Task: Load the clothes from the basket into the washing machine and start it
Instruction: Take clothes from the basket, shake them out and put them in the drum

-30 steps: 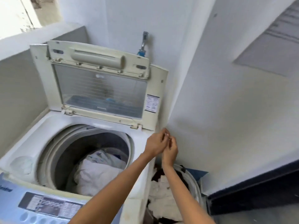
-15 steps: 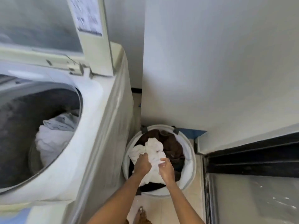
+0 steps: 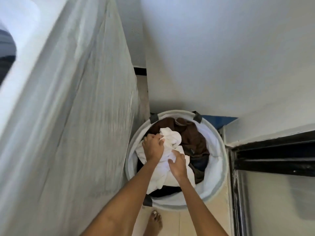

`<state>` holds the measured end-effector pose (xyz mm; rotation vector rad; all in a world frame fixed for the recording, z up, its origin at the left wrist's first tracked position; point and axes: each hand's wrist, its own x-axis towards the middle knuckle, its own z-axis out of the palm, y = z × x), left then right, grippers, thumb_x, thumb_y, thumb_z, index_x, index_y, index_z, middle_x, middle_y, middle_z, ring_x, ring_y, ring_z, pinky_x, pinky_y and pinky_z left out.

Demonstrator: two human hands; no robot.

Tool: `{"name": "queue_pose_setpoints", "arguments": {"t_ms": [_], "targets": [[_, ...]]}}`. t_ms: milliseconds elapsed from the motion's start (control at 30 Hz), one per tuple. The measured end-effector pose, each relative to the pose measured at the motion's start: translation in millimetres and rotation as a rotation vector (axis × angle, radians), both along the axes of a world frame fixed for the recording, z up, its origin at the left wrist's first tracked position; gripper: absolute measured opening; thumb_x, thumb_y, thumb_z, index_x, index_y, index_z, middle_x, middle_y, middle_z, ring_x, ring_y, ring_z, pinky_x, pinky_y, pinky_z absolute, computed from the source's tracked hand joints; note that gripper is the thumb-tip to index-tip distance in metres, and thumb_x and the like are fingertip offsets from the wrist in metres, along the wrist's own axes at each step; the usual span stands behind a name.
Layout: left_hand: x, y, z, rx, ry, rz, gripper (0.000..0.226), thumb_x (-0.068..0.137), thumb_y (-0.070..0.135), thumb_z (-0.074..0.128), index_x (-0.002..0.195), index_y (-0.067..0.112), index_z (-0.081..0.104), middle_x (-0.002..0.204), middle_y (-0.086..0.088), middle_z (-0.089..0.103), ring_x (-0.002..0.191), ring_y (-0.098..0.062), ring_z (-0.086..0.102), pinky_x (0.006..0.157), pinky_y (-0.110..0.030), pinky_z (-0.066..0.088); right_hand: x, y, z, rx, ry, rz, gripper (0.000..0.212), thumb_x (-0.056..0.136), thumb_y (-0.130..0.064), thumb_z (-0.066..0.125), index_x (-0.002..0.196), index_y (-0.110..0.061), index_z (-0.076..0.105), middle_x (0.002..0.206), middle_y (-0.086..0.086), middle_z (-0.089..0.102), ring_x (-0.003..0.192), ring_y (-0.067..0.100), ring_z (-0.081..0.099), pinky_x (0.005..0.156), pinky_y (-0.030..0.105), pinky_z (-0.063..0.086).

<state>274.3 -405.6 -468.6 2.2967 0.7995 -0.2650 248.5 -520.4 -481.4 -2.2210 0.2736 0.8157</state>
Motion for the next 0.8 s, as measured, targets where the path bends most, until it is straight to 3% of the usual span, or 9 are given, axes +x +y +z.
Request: {"name": "queue_pose_setpoints", "arguments": {"t_ms": [100,233,333,400,467,567,633,700,800], "targets": [[3.1,-10.0,47.2,-0.255,-0.094,0.036,0.028,0.101,0.022,0.036,0.123,0.010,0.048,0.118,-0.016,0.058,0.112,-0.034,0.053,0.093,-0.037,0.041,-2.2,-8.6,48.2,0.069,-0.111,-0.146,0.052,0.090,-0.006,0.051,0.140,-0.014,0.038,0.141,0.009,0.037,0.131,0.025,0.038,0.102,0.029,0.034],[20.5,-6.6,128.1,-0.385,-0.132,-0.125,0.015,0.099,0.024,0.034,0.096,0.012,0.042,0.096,-0.016,0.059,0.093,-0.033,0.056,0.076,-0.038,0.042,11.2,-17.6,131.2,0.196,-0.245,-0.290,0.063,0.086,-0.001,0.053,0.144,-0.017,0.032,0.141,0.003,0.034,0.125,0.017,0.042,0.096,0.026,0.038],[43.5,-6.6,213.4,-0.560,-0.284,-0.209,0.015,0.090,0.026,0.039,0.079,0.016,0.041,0.080,-0.009,0.053,0.079,-0.022,0.051,0.075,-0.034,0.040,24.9,-24.8,199.6,0.302,-0.360,-0.333,0.061,0.087,-0.017,0.058,0.141,-0.029,0.033,0.137,-0.003,0.048,0.125,0.017,0.048,0.102,0.037,0.042],[59.6,-5.9,274.9,-0.643,-0.353,-0.304,0.017,0.087,0.023,0.044,0.070,0.019,0.040,0.069,0.002,0.043,0.070,-0.014,0.041,0.068,-0.028,0.034,37.3,-28.8,248.8,0.473,-0.345,-0.467,0.053,0.086,-0.014,0.055,0.135,-0.028,0.038,0.121,-0.006,0.058,0.107,0.015,0.058,0.085,0.035,0.050],[68.8,-1.1,337.2,-0.710,-0.347,-0.465,0.016,0.081,0.023,0.046,0.066,0.022,0.041,0.065,0.005,0.039,0.065,-0.010,0.037,0.063,-0.026,0.030,44.3,-32.5,306.0,0.644,-0.319,-0.584,0.044,0.087,-0.013,0.053,0.129,-0.020,0.042,0.099,0.002,0.062,0.077,0.013,0.058,0.062,0.026,0.045],[75.5,9.5,411.9,-0.713,-0.310,-0.654,0.014,0.081,0.018,0.050,0.067,0.020,0.048,0.066,0.006,0.046,0.063,-0.005,0.042,0.063,-0.022,0.033,49.9,-39.9,384.1,0.680,-0.300,-0.503,0.035,0.091,-0.018,0.059,0.122,-0.014,0.044,0.083,0.003,0.059,0.062,0.011,0.053,0.049,0.022,0.040],[75.1,19.6,458.0,-0.743,-0.337,-0.683,0.012,0.081,0.018,0.052,0.069,0.018,0.052,0.066,0.008,0.051,0.063,-0.004,0.046,0.063,-0.020,0.035,52.0,-46.3,435.2,0.658,-0.352,-0.434,0.034,0.084,-0.025,0.069,0.114,-0.017,0.055,0.091,0.001,0.066,0.073,0.014,0.061,0.053,0.023,0.047],[73.1,29.5,504.7,-0.759,-0.412,-0.656,0.010,0.081,0.021,0.055,0.073,0.017,0.054,0.075,0.002,0.054,0.071,-0.011,0.048,0.067,-0.021,0.036,57.1,-55.3,490.2,0.624,-0.450,-0.366,0.026,0.076,-0.032,0.075,0.096,-0.019,0.067,0.084,-0.002,0.068,0.076,0.016,0.060,0.057,0.025,0.048],[67.1,44.9,564.6,-0.609,-0.441,-0.680,0.012,0.089,0.029,0.062,0.088,0.019,0.056,0.090,0.001,0.060,0.082,-0.008,0.053,0.072,-0.016,0.040,66.3,-67.2,568.4,0.516,-0.658,-0.238,0.024,0.078,-0.036,0.070,0.090,-0.016,0.070,0.080,0.001,0.063,0.074,0.014,0.054,0.062,0.029,0.045]]}}
